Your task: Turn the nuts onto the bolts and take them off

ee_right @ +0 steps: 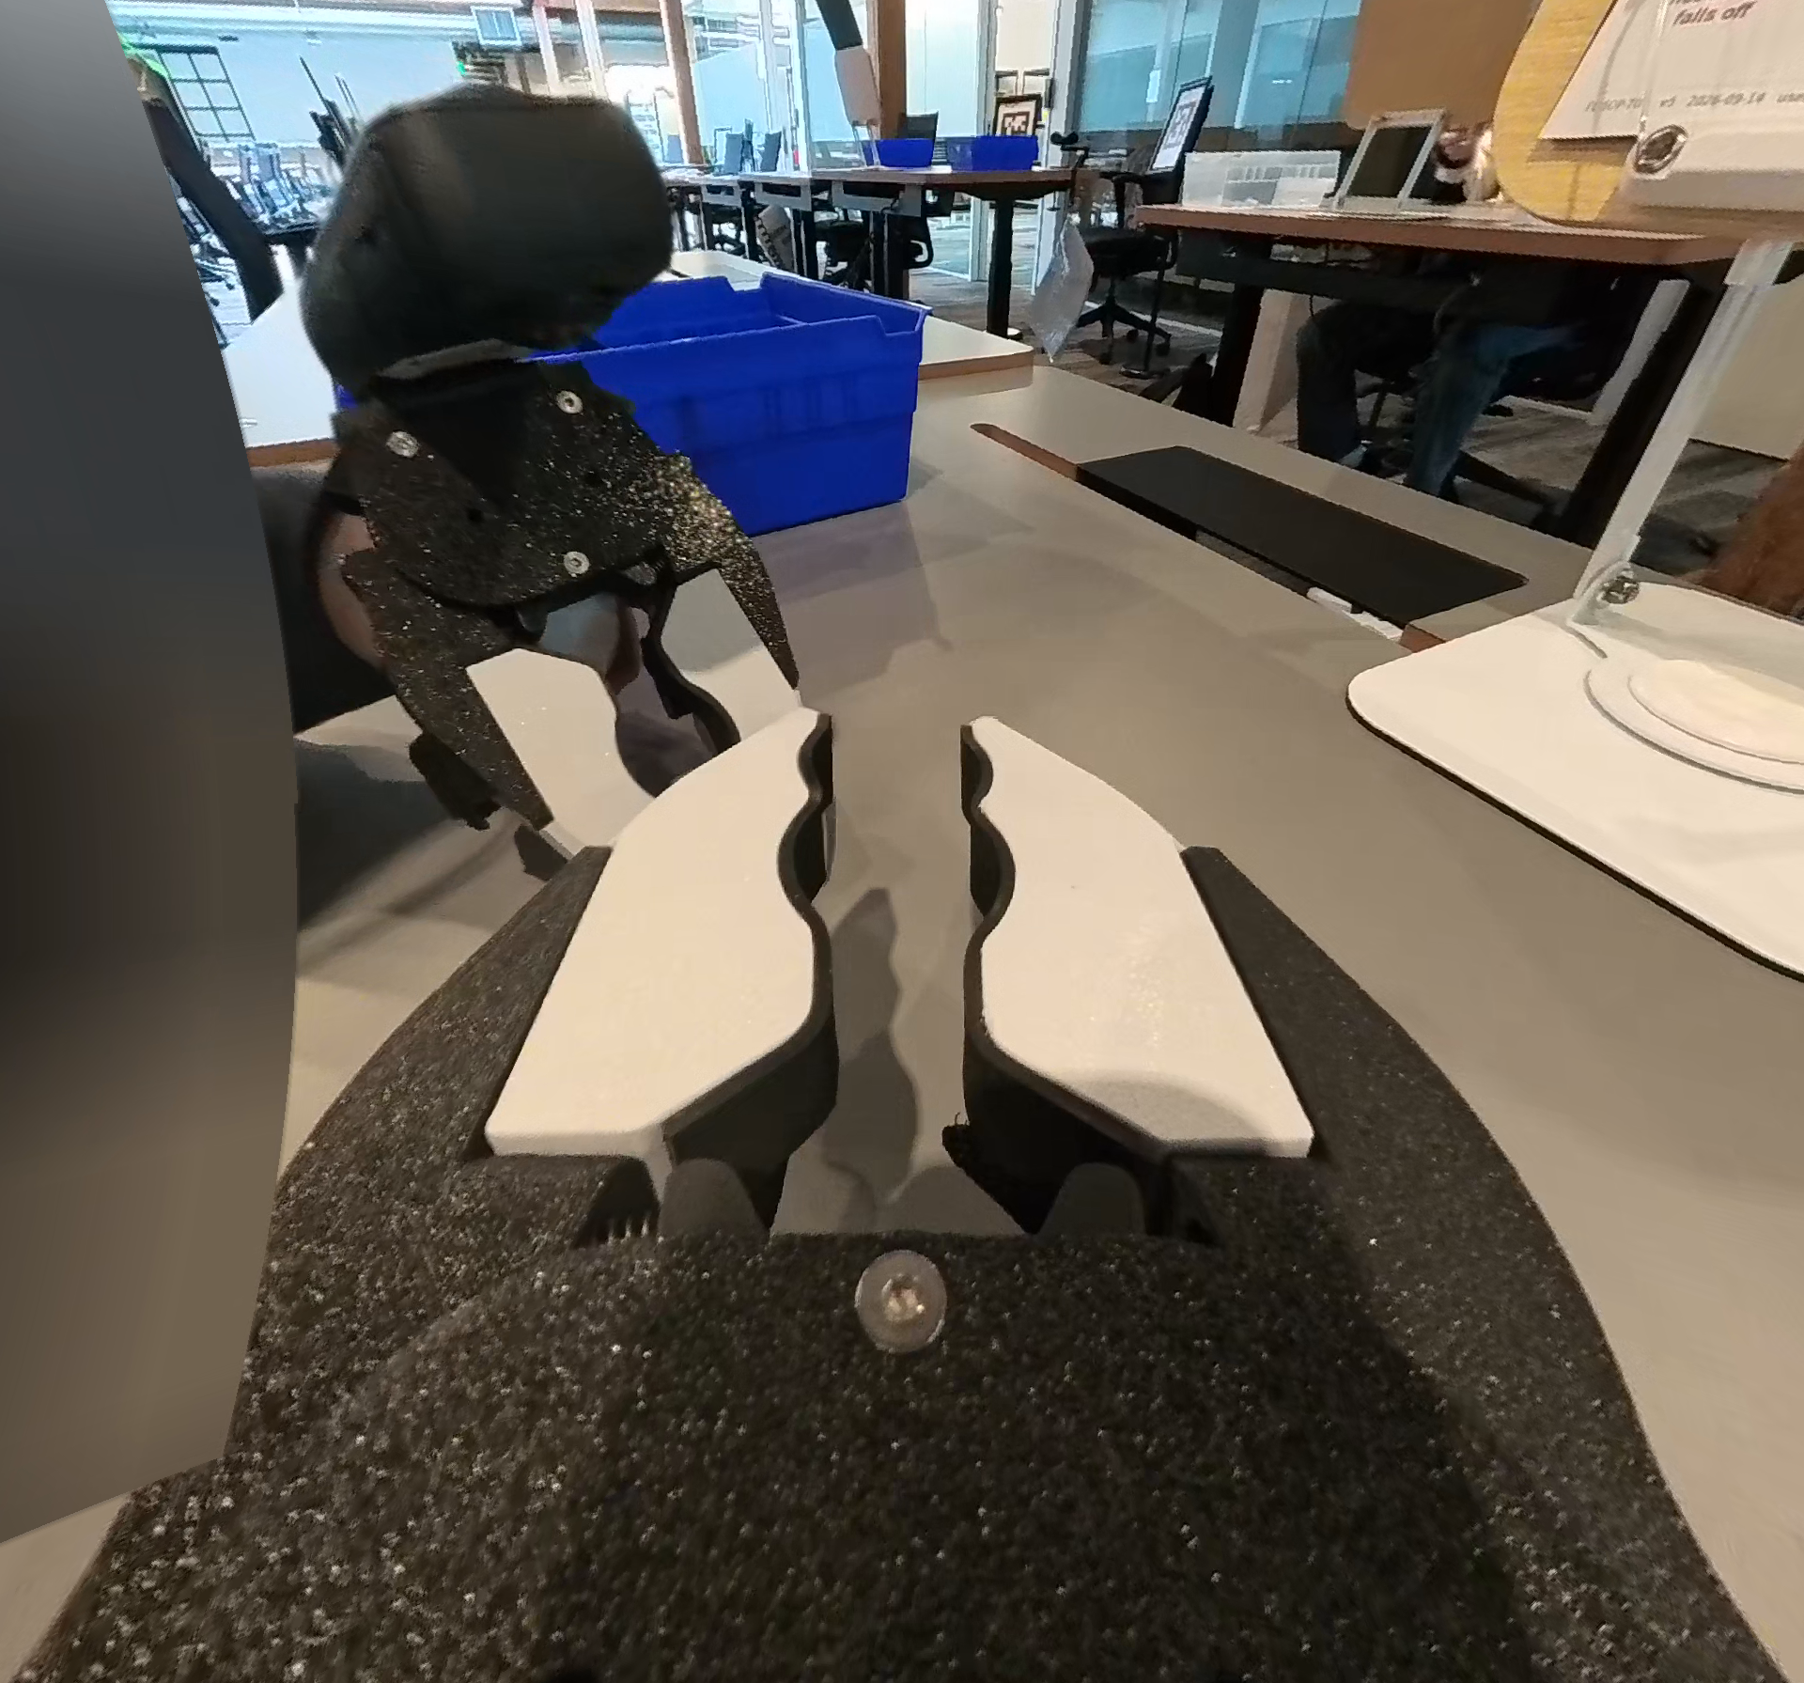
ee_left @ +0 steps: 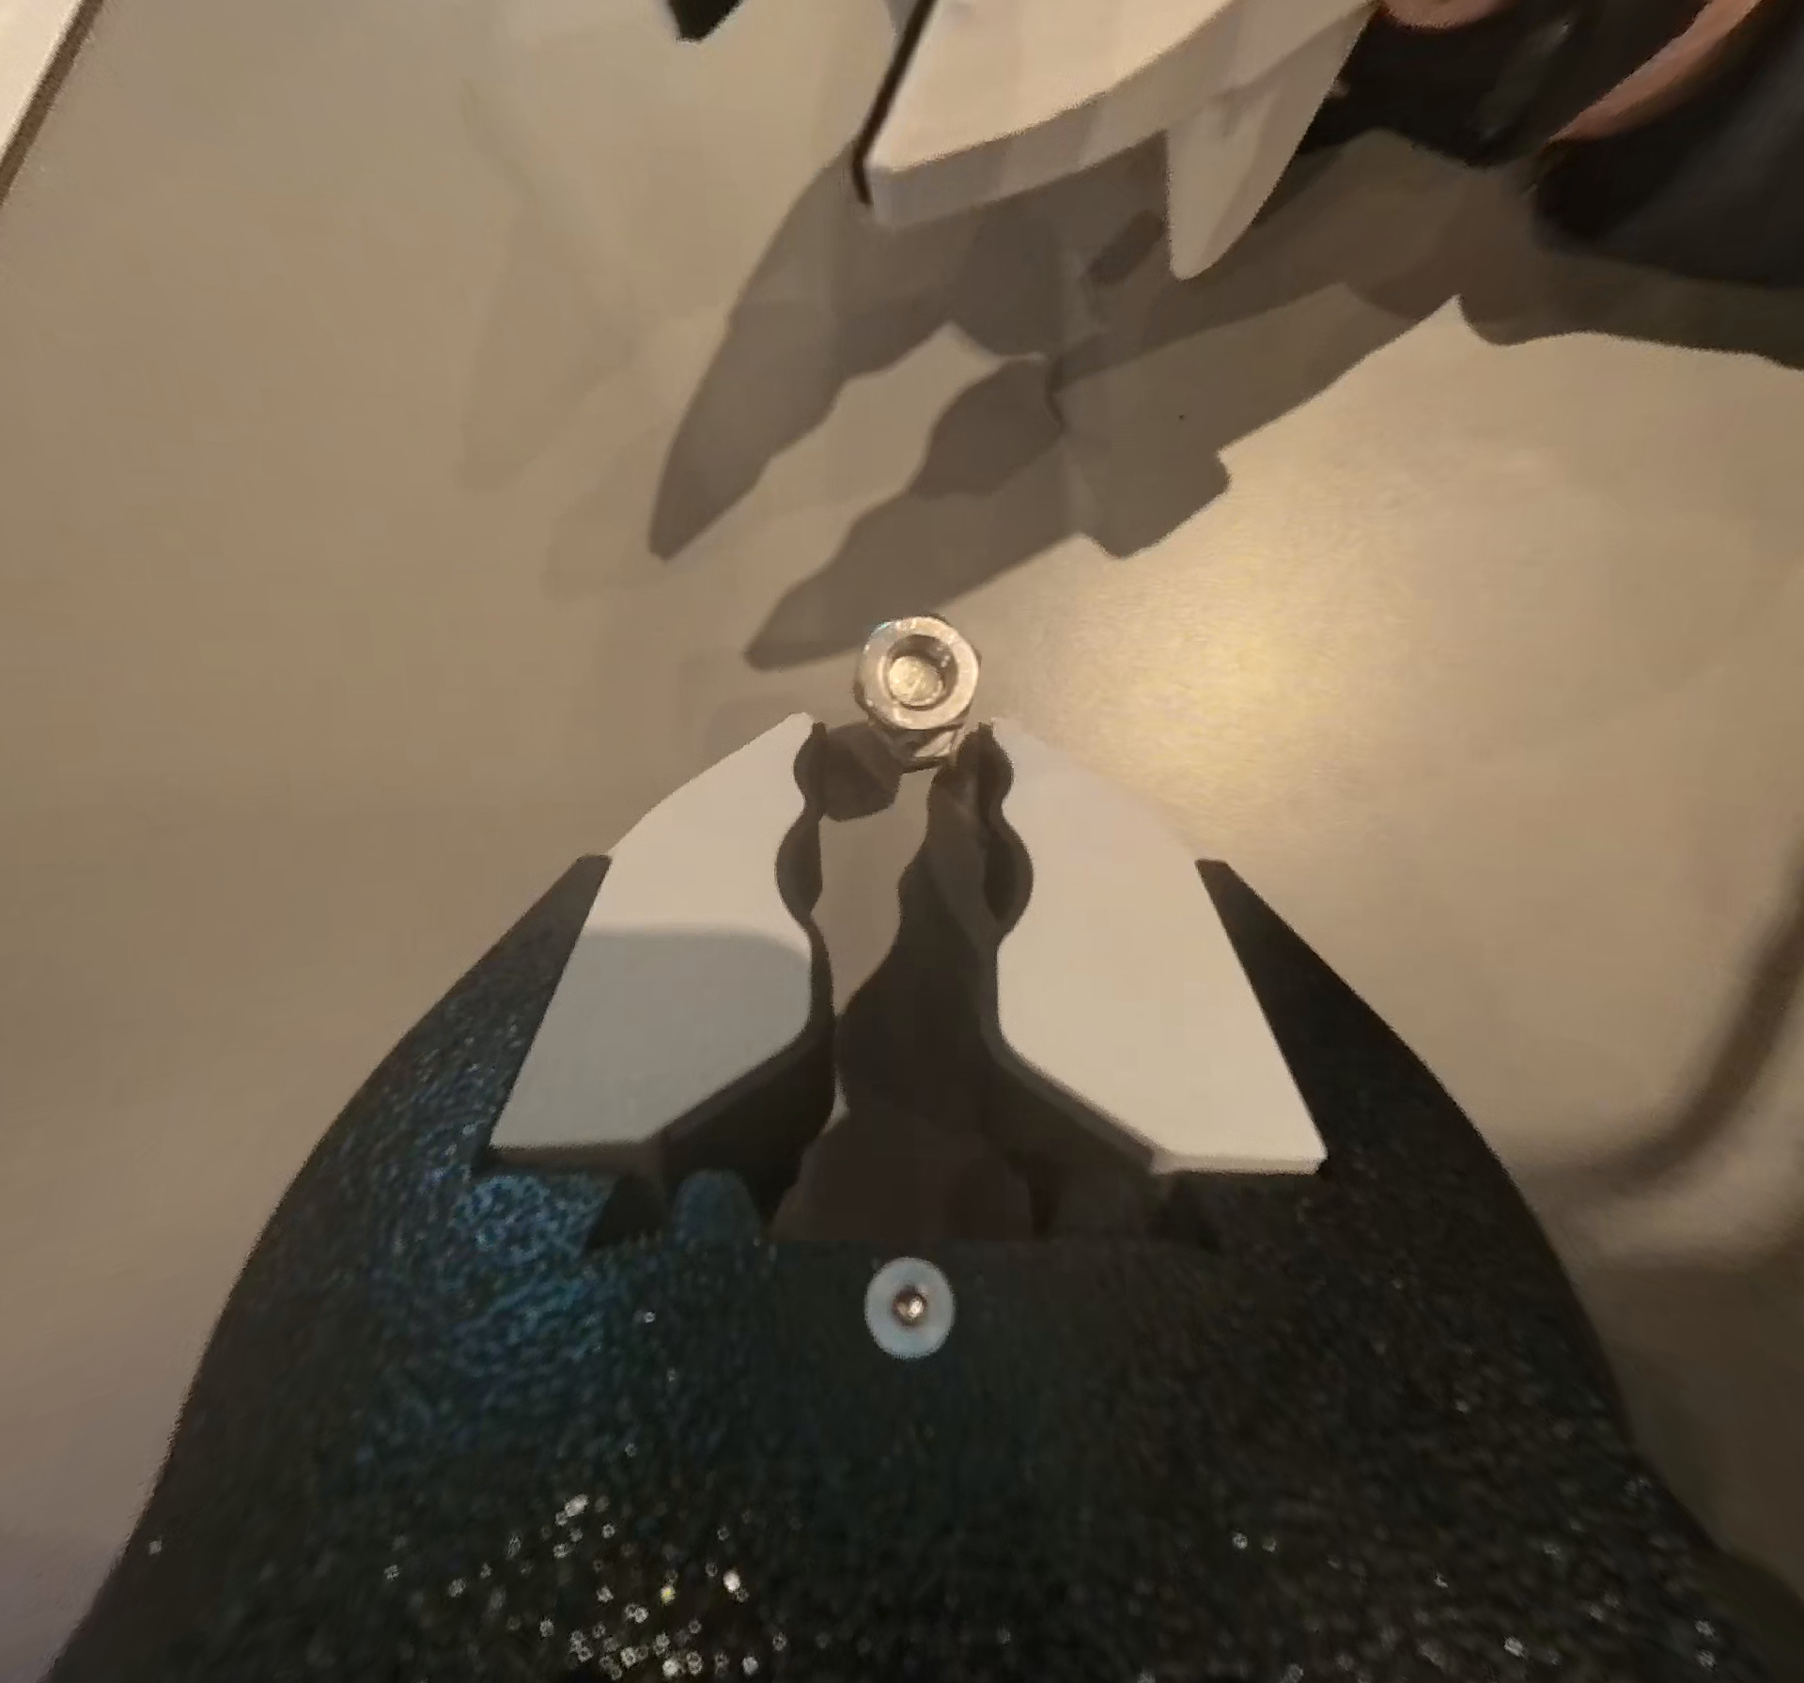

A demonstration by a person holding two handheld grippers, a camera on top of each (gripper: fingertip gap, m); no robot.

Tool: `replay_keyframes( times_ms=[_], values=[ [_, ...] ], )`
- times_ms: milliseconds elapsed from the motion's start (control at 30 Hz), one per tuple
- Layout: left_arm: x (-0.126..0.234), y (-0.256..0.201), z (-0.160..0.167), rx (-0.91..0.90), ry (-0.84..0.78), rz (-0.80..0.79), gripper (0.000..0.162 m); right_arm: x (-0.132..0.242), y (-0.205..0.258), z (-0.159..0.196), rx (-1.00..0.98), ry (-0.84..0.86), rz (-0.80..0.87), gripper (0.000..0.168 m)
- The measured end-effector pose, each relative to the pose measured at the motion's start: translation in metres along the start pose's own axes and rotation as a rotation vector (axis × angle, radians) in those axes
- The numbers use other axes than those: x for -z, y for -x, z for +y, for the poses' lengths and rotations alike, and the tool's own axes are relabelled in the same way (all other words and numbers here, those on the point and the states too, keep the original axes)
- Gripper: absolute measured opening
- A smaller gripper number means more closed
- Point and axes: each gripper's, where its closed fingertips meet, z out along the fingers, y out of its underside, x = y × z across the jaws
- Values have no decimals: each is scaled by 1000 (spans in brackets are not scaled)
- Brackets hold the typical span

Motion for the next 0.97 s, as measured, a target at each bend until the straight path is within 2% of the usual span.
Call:
replay_keyframes(
  times_ms=[267, 967],
  values=[
    [-1, -1, -1, -16, -8, 32, 24, -2, 4, 2, 16, 14, -22, 25],
    [-3, -1, -4, -20, -49, 79, 27, -4, 14, 4, 3, 36, -93, 25]
  ],
)
